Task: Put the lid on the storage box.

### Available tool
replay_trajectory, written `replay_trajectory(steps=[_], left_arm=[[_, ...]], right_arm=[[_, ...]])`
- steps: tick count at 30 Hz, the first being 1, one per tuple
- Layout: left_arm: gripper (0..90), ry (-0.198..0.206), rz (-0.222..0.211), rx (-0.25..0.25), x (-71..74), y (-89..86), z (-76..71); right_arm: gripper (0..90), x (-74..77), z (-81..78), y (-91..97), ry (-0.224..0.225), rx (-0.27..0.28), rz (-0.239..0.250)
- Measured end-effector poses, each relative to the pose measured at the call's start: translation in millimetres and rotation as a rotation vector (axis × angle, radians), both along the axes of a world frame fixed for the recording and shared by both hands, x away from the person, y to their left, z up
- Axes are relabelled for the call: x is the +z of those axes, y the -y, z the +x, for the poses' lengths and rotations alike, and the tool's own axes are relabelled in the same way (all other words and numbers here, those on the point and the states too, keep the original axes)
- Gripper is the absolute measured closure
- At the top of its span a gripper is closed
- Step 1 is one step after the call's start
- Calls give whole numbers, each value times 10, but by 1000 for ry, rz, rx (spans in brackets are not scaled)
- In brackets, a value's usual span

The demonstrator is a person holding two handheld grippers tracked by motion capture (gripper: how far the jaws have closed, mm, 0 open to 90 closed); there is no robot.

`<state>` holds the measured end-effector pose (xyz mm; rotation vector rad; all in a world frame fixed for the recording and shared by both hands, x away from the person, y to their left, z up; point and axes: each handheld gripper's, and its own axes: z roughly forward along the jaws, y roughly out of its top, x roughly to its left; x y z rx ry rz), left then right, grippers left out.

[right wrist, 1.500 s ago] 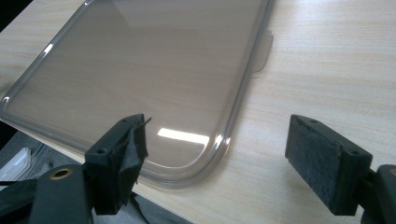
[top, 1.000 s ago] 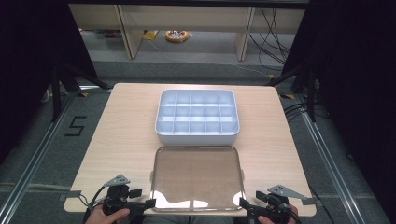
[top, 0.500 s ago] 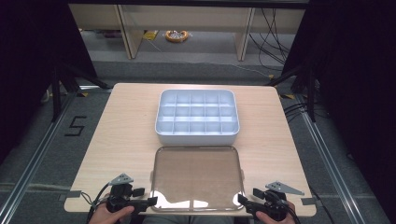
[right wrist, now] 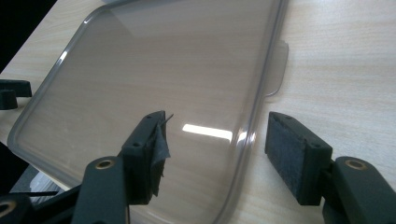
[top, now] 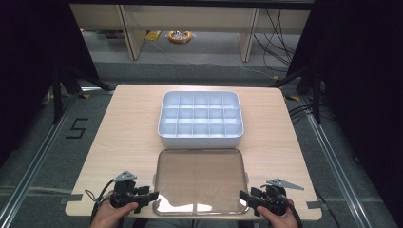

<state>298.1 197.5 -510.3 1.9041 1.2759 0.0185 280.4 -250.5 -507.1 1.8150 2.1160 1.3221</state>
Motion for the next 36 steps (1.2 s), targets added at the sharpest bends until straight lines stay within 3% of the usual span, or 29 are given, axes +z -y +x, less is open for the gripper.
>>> replay_trajectory(steps=[1, 2, 3, 4, 5, 11, 12, 15, 16, 17, 18, 21, 22, 24, 25, 28, 29, 30, 32, 34, 35, 36], left_arm=[[492, -13, -3, 5, -3, 8, 2], [499, -26, -3, -2, -9, 6, 6], [499, -32, -19, -5, -25, 14, 6], [511, -36, -22, -9, -30, 15, 3], [529, -34, -16, -12, -27, 22, -6], [567, -43, -25, -20, -32, 43, -6], [569, -33, -15, -20, -30, 55, -11], [579, -28, -15, -13, -33, 56, -18], [579, -29, -17, -8, -35, 55, -23], [579, -29, -17, -8, -35, 55, -23], [580, -25, -20, -5, -38, 58, -28], [580, -24, -15, -9, -36, 49, -32], [575, -28, -17, -10, -35, 44, -31], [571, -30, -29, -6, -41, 42, -33], [571, -30, -31, -6, -42, 42, -39], [564, -31, -31, -14, -41, 32, -51], [563, -32, -18, -27, -40, 15, -51], [566, -19, -42, -37, -52, 24, -41], [570, -45, -40, -29, -43, 35, -62], [567, -27, -21, -42, -40, 49, -70], [557, -27, -26, -38, -40, 59, -73], [544, -30, -30, -42, -40, 53, -70]], right_arm=[[416, -31, 47, 18, 19, 15, -16], [419, -23, 41, -12, -16, -11, 3], [419, -23, 41, -12, -16, -11, 3], [425, -38, 62, 12, 11, 11, -9], [440, -36, 58, -15, -24, -16, 19], [463, -68, 100, 7, -5, -2, 20], [470, -63, 79, -23, -34, -50, 58], [474, -92, 89, 10, -7, -47, 40], [502, -96, 69, 30, -25, -64, 84], [502, -96, 69, 30, -25, -64, 84], [537, -77, 30, 16, -68, -97, 137], [565, -107, 27, 46, -65, -109, 141], [592, -123, 13, 74, -84, -119, 177], [601, -139, 11, 78, -74, -125, 184], [610, -140, -6, 84, -77, -131, 215], [627, -142, -34, 93, -94, -124, 213], [632, -146, -36, 92, -103, -131, 231], [649, -164, -51, 109, -123, -125, 270], [656, -175, -59, 98, -118, -109, 262], [651, -176, -47, 92, -99, -99, 243], [656, -131, -63, 77, -135, -106, 275], [656, -141, -53, 75, -99, -108, 260]])
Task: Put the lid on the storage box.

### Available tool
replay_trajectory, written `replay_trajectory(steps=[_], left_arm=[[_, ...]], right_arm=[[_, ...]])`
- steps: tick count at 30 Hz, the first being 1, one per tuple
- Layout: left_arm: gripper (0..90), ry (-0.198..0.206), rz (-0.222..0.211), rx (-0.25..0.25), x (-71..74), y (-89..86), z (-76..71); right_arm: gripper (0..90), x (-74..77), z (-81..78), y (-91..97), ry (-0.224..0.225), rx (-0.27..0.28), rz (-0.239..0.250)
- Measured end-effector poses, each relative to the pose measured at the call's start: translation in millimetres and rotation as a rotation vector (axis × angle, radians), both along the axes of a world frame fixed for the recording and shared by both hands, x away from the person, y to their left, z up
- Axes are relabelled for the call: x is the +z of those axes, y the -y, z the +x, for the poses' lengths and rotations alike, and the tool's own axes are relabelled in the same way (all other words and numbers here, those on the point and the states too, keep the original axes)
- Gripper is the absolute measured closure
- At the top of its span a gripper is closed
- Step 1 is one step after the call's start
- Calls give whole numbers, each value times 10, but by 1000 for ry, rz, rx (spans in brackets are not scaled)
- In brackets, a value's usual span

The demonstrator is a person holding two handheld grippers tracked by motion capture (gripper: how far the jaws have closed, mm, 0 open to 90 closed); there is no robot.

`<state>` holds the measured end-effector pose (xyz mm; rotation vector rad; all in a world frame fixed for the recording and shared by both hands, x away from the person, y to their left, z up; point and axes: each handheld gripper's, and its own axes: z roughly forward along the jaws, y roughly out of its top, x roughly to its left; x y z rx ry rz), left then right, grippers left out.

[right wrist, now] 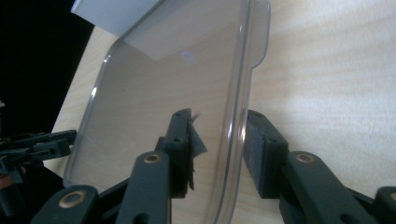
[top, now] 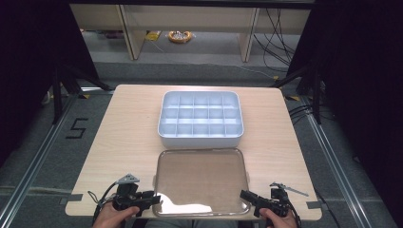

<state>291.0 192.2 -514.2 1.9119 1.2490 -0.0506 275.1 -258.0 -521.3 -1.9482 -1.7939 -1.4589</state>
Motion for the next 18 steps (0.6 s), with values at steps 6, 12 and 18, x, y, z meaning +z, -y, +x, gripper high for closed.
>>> replay_trajectory(steps=[6, 12, 18], left_arm=[[454, -27, -38, -17, 0, -27, 22], [395, -21, -44, 0, 0, -20, 33], [364, -23, -53, 25, -3, -27, 53]], right_arm=[[650, 81, -56, 28, 120, 74, -67], [637, 192, -105, -21, 218, 110, -78], [637, 287, -153, -40, 293, 159, -103]])
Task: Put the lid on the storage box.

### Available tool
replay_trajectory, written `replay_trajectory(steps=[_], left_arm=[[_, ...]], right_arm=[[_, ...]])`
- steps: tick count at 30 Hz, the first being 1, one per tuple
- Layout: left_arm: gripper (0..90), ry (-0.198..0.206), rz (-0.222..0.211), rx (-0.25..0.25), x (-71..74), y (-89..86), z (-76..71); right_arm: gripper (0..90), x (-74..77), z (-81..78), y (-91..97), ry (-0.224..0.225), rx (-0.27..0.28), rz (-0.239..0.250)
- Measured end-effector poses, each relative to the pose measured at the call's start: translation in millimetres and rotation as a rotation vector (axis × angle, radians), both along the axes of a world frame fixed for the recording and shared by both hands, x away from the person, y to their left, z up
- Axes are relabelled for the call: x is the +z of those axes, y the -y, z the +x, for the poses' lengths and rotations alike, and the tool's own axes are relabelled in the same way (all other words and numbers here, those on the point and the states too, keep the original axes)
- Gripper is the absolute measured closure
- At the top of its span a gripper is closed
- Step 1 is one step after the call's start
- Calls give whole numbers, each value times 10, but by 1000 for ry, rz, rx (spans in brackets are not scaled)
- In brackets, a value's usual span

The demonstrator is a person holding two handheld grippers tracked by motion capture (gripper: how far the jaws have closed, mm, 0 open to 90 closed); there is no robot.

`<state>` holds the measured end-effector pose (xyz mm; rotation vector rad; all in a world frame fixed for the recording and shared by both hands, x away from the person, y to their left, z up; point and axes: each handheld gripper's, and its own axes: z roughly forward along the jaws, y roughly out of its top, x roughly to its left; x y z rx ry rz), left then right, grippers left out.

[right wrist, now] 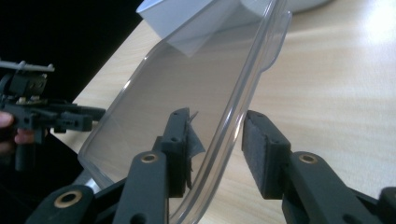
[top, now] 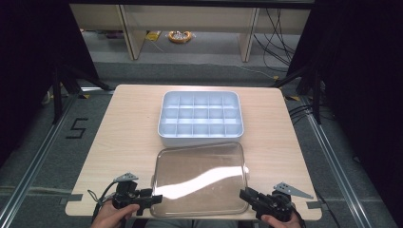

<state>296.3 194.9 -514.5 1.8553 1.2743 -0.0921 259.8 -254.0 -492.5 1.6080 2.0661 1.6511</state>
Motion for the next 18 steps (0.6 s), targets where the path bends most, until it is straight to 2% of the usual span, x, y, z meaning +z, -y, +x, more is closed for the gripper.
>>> replay_trajectory(steps=[1, 2, 3, 5, 6, 9, 10, 11, 13, 14, 15, 16, 17, 18], left_arm=[[362, 1, 1, 0, 0, -1, 3], [359, 3, 1, 2, -1, 0, 4], [356, 3, 1, 2, -1, 0, 4], [351, 4, -4, 5, -3, 3, 3], [326, 3, -11, 9, -4, 6, 4], [301, -4, -16, 12, -3, 8, 10], [299, 3, -12, 7, -3, 16, 9], [299, 1, -12, 10, -2, 16, 8], [288, -5, -22, 12, -3, 14, 14], [288, -13, -29, 16, -3, 11, 17], [294, -17, -24, 19, 0, 3, 19], [386, -12, -14, 24, 1, 0, 18], [386, -3, 1, 37, 1, -7, 19], [451, -6, -2, 36, -8, -29, 25]], right_arm=[[639, 6, -9, 1, 24, 3, -7], [639, 41, -46, -17, 9, 3, 16], [639, 41, -46, -17, 9, 3, 16], [639, 55, -63, -7, 40, 25, 15], [641, 63, -80, 6, 90, 44, -14], [646, 80, -128, -6, 78, 39, -1], [653, 73, -125, 11, 92, 52, -17], [659, 61, -132, 10, 96, 46, -9], [660, 48, -143, 4, 104, 68, -19], [661, 47, -148, 5, 94, 73, -9], [661, 45, -147, 6, 94, 74, -7], [661, 36, -148, -5, 72, 47, -4], [661, 36, -148, -5, 72, 47, -4], [660, 23, -128, 18, 79, 64, -7]])
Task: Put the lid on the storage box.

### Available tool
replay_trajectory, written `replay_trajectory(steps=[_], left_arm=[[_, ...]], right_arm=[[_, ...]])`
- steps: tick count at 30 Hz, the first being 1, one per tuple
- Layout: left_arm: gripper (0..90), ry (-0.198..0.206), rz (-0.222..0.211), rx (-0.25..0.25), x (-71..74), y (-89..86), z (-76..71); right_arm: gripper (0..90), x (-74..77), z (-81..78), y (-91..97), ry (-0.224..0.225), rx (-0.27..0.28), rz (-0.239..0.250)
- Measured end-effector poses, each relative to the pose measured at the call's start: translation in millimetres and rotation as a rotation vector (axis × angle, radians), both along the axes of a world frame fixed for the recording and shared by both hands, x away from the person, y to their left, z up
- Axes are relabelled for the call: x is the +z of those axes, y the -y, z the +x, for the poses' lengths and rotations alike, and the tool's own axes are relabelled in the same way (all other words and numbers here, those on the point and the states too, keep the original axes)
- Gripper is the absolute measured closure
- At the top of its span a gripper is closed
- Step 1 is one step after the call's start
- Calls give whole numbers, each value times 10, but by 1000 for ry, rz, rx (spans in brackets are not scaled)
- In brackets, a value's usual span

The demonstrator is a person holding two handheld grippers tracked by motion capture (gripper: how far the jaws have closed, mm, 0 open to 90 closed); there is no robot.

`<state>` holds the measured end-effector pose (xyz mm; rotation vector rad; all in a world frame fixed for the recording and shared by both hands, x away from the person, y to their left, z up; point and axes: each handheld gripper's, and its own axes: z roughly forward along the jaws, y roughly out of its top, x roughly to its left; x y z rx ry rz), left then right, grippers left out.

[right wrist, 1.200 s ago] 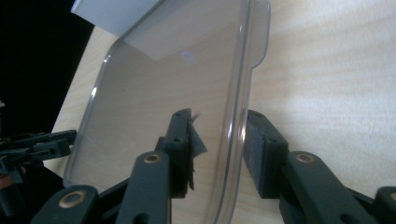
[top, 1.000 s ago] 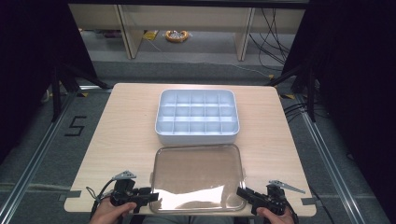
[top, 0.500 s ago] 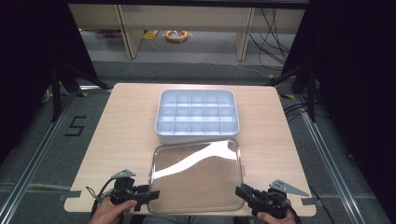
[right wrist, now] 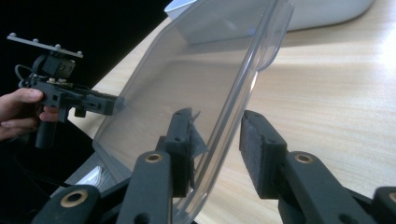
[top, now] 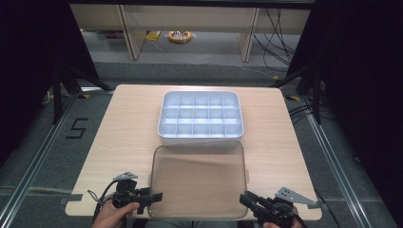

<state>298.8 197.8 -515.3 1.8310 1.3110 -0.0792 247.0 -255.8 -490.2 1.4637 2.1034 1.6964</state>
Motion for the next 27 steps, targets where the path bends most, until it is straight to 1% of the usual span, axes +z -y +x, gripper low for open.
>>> replay_trajectory(steps=[1, 2, 3, 4, 5, 6, 7, 8, 9, 10, 11, 12, 13, 14, 16, 17, 18, 19, 20, 21, 22, 23, 24, 25, 26, 27], left_arm=[[498, -3, -9, -1, -6, -11, 2], [517, -3, -24, 11, -8, -10, -2], [532, 11, -21, 11, -3, -10, -10], [551, 37, -9, 1, 16, -7, -17], [567, 53, -8, 3, 28, -3, -22], [588, 85, -12, 10, 59, -8, -30], [598, 85, -12, 10, 59, -8, -30], [598, 99, -7, 9, 73, -12, -34], [610, 107, -7, 14, 81, -11, -39], [610, 114, -1, 10, 86, -11, -44], [610, 122, 11, 4, 96, -7, -49], [612, 122, 11, 4, 96, -7, -49], [612, 127, 18, 0, 104, -3, -54], [615, 138, 26, 0, 120, 11, -61], [616, 146, 34, -3, 133, 9, -59], [618, 154, 29, 3, 147, 16, -58], [620, 174, 38, -1, 181, 17, -53], [619, 174, 38, -1, 181, 17, -53], [619, 182, 44, 3, 198, 17, -53], [619, 191, 43, 6, 213, 22, -47], [619, 194, 48, 4, 231, 15, -40], [619, 201, 49, 8, 246, 17, -29], [619, 208, 42, 10, 257, 26, -14], [618, 211, 49, 8, 270, 28, 3], [618, 216, 61, 9, 283, 30, 21], [618, 218, 60, 5, 291, 35, 44]], right_arm=[[660, -9, 4, 10, -5, -20, -7], [660, -17, 8, 15, -29, -24, 1], [660, -4, -11, 2, -74, -40, 10], [662, -30, 26, 23, -34, -42, -32], [661, -28, 28, 24, -36, -46, -51], [663, -22, 16, 9, -45, -46, -58], [663, -22, 16, 9, -45, -46, -58], [670, -32, 25, 14, -33, -59, -82], [675, -35, 29, 15, -36, -57, -74], [675, -34, 31, 6, -46, -72, -87], [675, -40, 41, 1, -50, -61, -82], [675, -26, 21, -21, -95, -80, -69], [675, -26, 21, -21, -95, -80, -69], [675, -46, 54, -10, -59, -81, -101], [675, -48, 60, -4, -51, -81, -105], [675, -45, 67, -9, -58, -90, -112], [675, -44, 84, -11, -55, -82, -97], [675, -44, 84, -11, -55, -82, -97], [675, -28, 82, -26, -72, -96, -99], [675, -24, 105, -22, -55, -96, -110], [674, -21, 125, -20, -51, -89, -101], [673, -10, 144, -24, -49, -97, -112], [673, 2, 160, -35, -61, -105, -98], [673, 12, 184, -40, -58, -103, -90], [673, 41, 188, -43, -66, -112, -89], [674, 62, 249, -24, -30, -110, -114]])
